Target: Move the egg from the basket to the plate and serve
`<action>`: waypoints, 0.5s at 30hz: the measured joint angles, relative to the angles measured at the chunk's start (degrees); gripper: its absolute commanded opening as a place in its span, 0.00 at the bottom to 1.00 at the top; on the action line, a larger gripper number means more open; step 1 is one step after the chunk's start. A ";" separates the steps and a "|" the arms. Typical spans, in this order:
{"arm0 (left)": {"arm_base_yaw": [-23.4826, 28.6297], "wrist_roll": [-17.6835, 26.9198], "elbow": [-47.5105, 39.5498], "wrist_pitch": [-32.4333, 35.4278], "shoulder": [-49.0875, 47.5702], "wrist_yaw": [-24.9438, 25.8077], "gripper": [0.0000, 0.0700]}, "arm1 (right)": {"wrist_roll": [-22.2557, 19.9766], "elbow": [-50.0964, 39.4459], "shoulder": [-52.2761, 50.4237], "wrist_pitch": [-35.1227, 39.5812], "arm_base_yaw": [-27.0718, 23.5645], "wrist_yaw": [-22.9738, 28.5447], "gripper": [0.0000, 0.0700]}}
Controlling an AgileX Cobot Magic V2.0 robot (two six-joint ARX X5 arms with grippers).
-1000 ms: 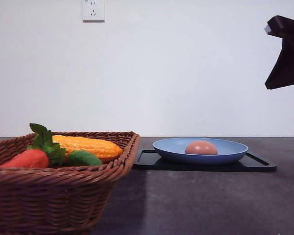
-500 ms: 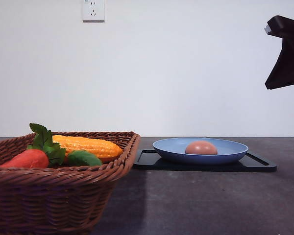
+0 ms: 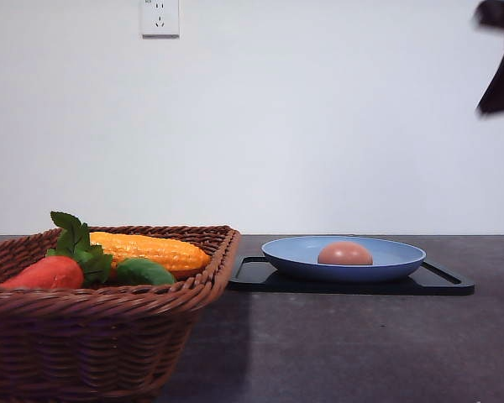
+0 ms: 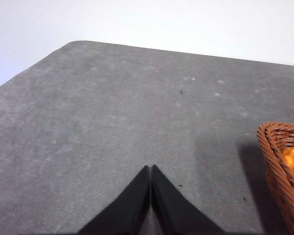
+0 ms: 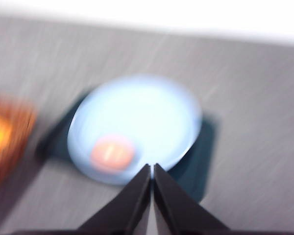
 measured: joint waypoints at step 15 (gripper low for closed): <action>0.00 0.00 0.00 0.02 0.00 0.00 0.00 | -3.34 -20.21 -26.83 0.32 -19.27 -10.24 0.00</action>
